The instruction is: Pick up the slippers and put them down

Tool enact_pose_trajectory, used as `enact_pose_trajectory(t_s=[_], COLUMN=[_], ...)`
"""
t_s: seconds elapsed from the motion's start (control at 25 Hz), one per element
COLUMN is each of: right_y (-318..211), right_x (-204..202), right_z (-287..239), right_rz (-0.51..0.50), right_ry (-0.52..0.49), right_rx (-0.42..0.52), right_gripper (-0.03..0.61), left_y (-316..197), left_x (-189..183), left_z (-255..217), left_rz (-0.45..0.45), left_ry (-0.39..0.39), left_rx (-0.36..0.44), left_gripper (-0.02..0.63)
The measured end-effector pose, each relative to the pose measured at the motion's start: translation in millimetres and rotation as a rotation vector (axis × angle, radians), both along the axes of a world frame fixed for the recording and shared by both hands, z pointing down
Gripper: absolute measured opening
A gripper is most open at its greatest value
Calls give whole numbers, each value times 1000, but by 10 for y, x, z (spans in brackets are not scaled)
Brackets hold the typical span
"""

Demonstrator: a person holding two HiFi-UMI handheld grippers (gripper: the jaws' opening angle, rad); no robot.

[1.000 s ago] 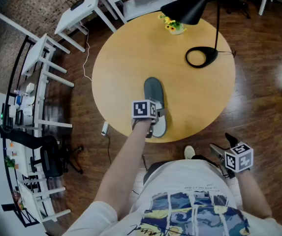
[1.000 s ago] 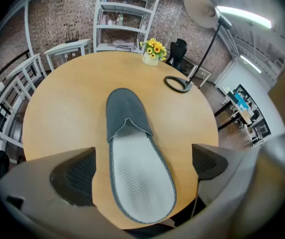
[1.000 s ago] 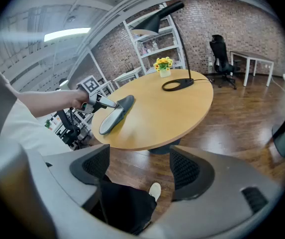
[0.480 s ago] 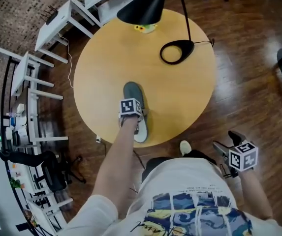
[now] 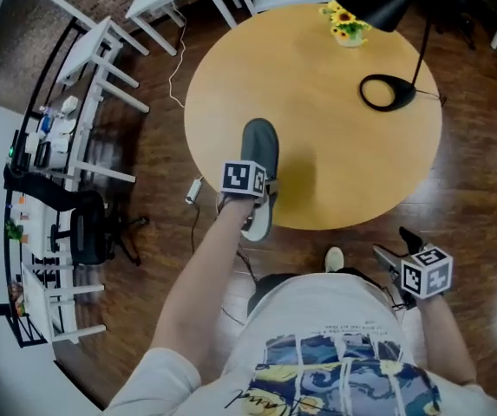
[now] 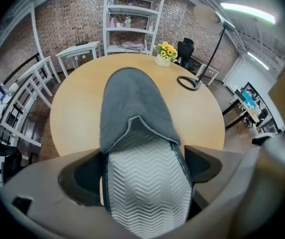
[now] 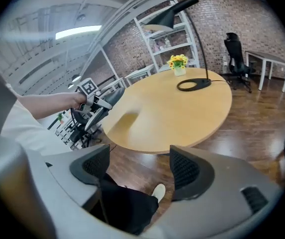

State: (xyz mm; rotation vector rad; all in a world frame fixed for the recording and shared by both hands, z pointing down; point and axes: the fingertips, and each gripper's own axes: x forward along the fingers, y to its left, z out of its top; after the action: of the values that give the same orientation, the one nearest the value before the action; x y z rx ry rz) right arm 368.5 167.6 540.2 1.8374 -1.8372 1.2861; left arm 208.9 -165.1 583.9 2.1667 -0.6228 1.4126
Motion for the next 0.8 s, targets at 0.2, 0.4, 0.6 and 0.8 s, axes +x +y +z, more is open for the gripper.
enact_pose_trajectory(t_s=[0.2,0.4,0.6,0.8], right_y=[-814,-910,-1377,-2172], right_x=[-1048,-2440,-3931,-5200], right_z=[-208,-635,-360,361], right_rz=[-185,-334,-484,-641], right_ry=[26,57,143,264], right_rx=[13,1,-21,-26], right_gripper=[402,402,402,402], left_y=[-228,56,147,120], left_x=[-1701,-3537,-5291,-6445], left_z=[-495,-738,-249,689], left_rz=[-131,-279,-422,-564], left_ry=[63,84,92,103], left_rx=[17,7,-34,-90], left_gripper=[500,500,500,500])
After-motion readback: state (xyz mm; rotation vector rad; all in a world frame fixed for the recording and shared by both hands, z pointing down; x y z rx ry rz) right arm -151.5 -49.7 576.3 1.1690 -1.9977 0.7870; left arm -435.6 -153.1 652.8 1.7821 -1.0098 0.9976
